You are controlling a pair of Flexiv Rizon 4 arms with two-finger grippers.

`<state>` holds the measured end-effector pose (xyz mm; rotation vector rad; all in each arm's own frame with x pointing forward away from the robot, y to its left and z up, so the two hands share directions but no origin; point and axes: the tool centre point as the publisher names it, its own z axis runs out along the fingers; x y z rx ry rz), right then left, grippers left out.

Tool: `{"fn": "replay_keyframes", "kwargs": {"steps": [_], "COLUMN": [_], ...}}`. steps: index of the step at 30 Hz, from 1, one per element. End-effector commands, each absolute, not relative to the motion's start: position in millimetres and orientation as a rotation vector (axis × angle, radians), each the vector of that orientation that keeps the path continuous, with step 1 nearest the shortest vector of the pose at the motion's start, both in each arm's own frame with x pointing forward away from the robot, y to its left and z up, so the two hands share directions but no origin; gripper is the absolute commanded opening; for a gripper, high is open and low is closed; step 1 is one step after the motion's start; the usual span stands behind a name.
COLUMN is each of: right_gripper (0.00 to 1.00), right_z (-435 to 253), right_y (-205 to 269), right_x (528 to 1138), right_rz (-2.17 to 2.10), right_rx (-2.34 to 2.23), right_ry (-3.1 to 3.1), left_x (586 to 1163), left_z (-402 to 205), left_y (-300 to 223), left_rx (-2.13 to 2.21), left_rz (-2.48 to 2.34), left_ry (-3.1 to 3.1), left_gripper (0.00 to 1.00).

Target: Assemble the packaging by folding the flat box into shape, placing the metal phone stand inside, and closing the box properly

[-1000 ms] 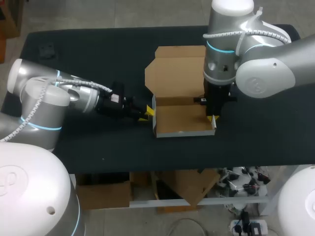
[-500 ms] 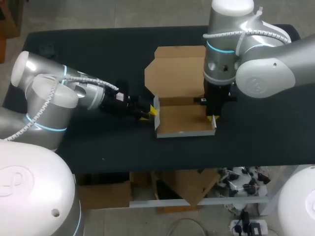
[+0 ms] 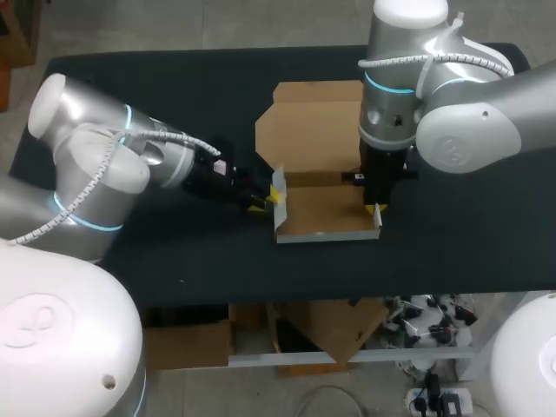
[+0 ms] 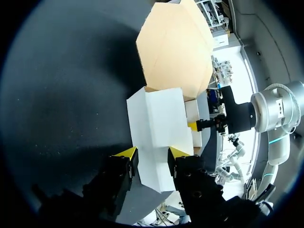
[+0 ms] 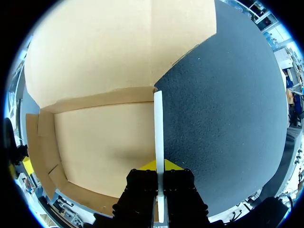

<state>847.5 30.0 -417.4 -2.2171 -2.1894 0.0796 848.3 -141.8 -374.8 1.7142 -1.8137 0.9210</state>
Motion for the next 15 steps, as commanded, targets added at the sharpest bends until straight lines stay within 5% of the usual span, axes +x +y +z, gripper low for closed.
{"fn": "replay_keyframes", "kwargs": {"steps": [1,15], "right_gripper": [0.00,0.00], "right_z": [-416.8,-416.8], "right_y": [30.8,30.8], "right_x": [847.1,847.1], "right_rz": [0.081,0.081], "right_rx": [-2.218,-2.218], "right_ry": [-2.189,-2.189], "left_x": [849.0,849.8], "left_z": [-374.5,-374.9], "left_y": [-146.9,-146.1], "left_rx": [1.757,1.805], "left_rz": [0.881,0.859], "left_ry": [-1.843,-1.873], "left_gripper": [0.42,0.47]}}
